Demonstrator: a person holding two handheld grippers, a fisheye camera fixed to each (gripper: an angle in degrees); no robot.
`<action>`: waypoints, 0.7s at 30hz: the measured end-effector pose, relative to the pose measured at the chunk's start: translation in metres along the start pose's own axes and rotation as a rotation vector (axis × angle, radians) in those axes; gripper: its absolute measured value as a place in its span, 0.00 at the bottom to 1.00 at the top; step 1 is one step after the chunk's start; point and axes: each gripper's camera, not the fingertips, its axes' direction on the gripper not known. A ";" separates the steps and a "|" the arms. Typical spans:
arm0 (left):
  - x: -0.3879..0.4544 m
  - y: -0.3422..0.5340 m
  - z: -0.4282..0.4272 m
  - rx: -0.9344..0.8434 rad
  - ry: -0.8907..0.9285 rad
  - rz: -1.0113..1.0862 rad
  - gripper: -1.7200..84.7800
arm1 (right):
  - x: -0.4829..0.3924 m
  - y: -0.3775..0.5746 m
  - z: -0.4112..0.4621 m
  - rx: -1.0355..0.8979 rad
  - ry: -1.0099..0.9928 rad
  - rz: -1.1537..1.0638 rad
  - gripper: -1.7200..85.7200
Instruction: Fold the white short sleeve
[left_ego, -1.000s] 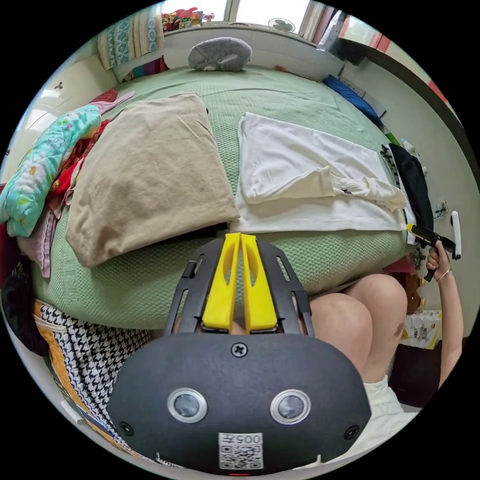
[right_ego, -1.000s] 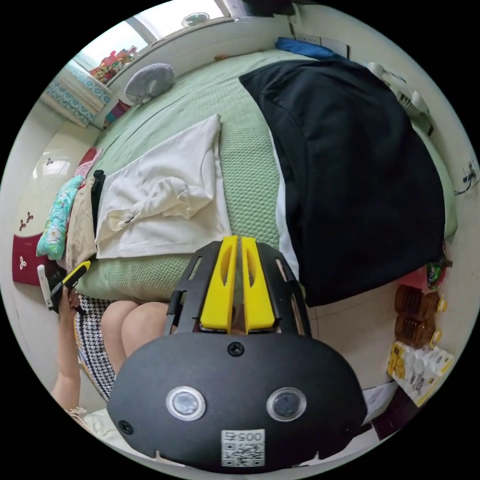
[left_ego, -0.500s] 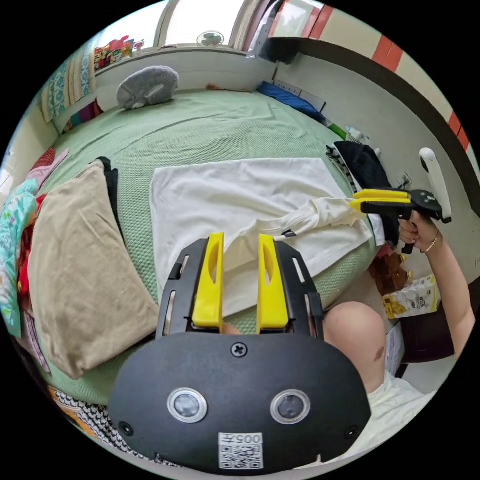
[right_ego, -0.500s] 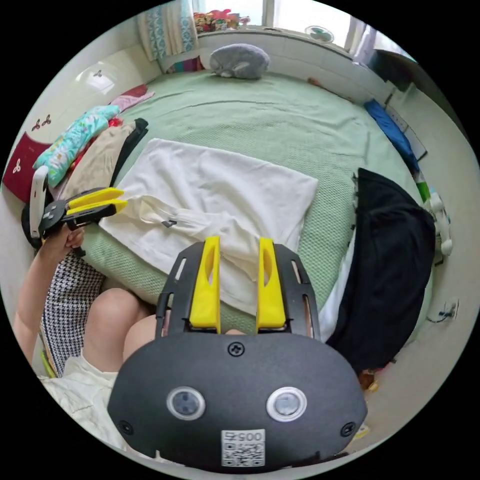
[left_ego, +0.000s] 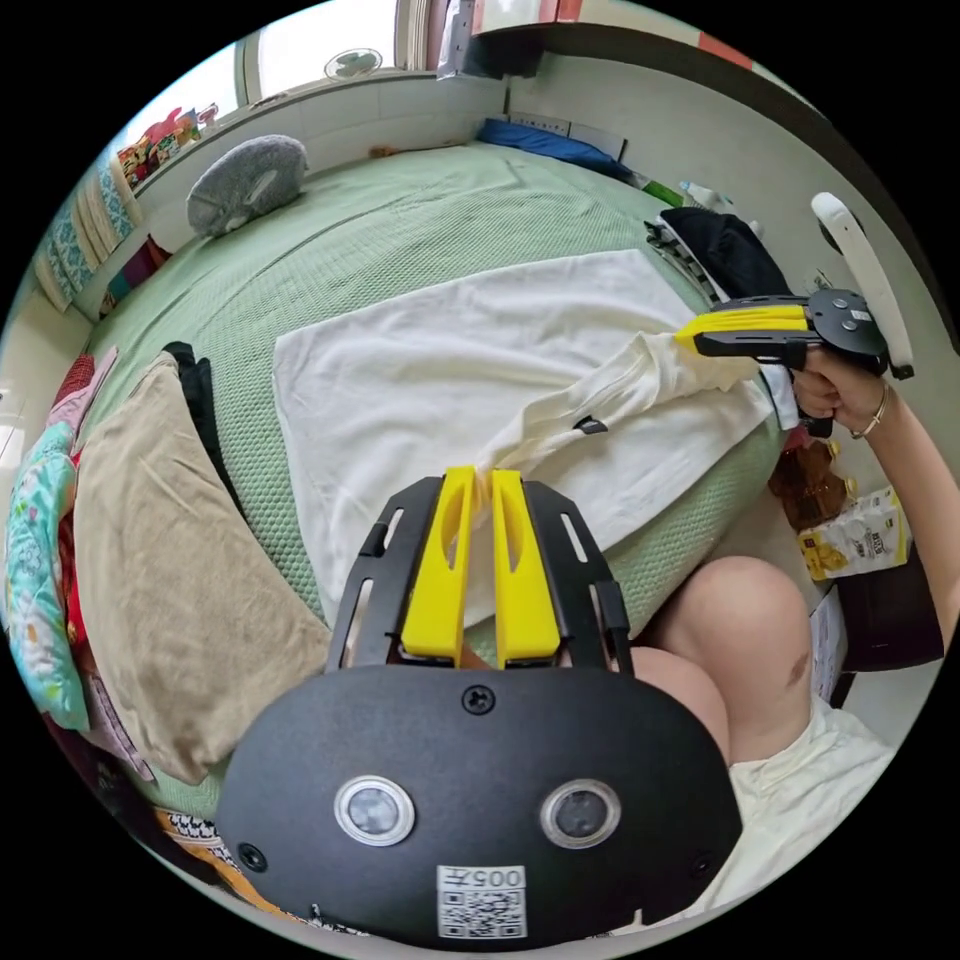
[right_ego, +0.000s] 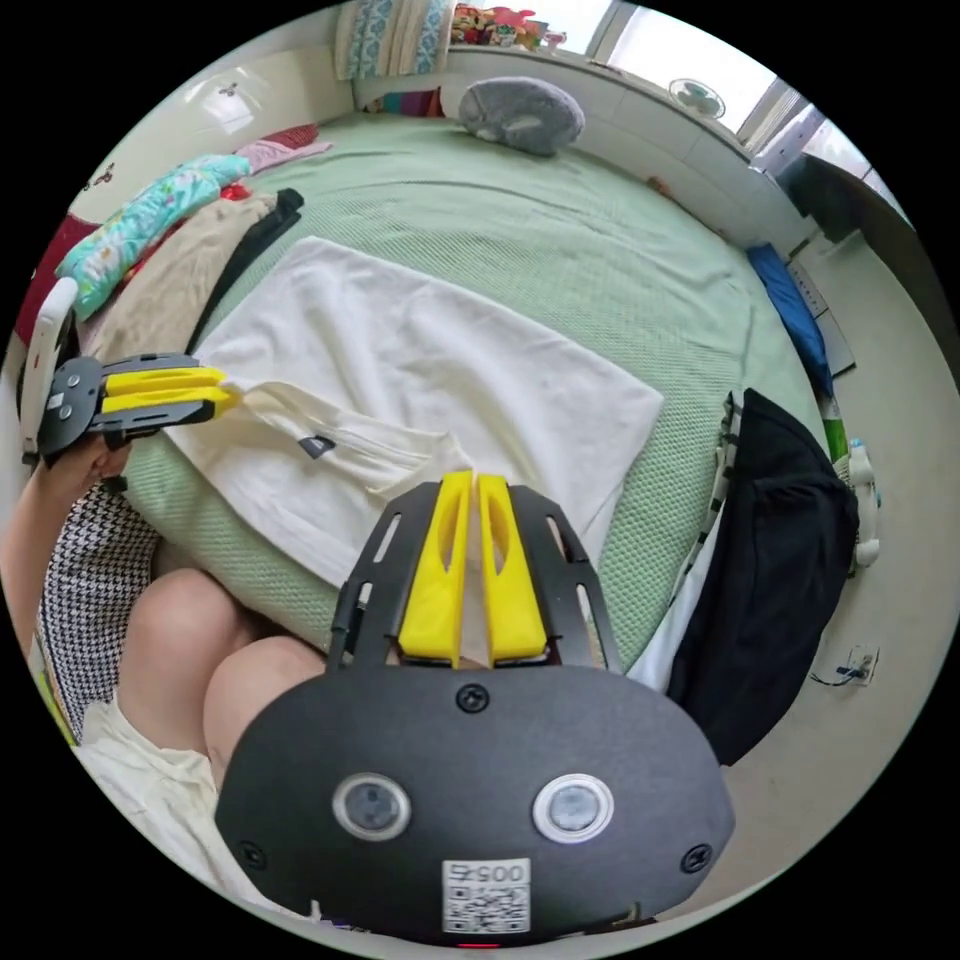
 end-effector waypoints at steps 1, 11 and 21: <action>0.002 0.002 -0.003 0.013 0.003 0.002 0.07 | 0.000 0.005 -0.006 0.017 -0.012 -0.003 0.00; 0.036 0.060 0.010 -0.059 0.000 0.012 0.09 | -0.008 0.109 -0.007 -0.065 -0.087 -0.037 0.01; 0.096 0.023 -0.011 0.009 0.081 0.060 0.11 | 0.049 0.164 -0.038 -0.025 -0.095 0.102 0.07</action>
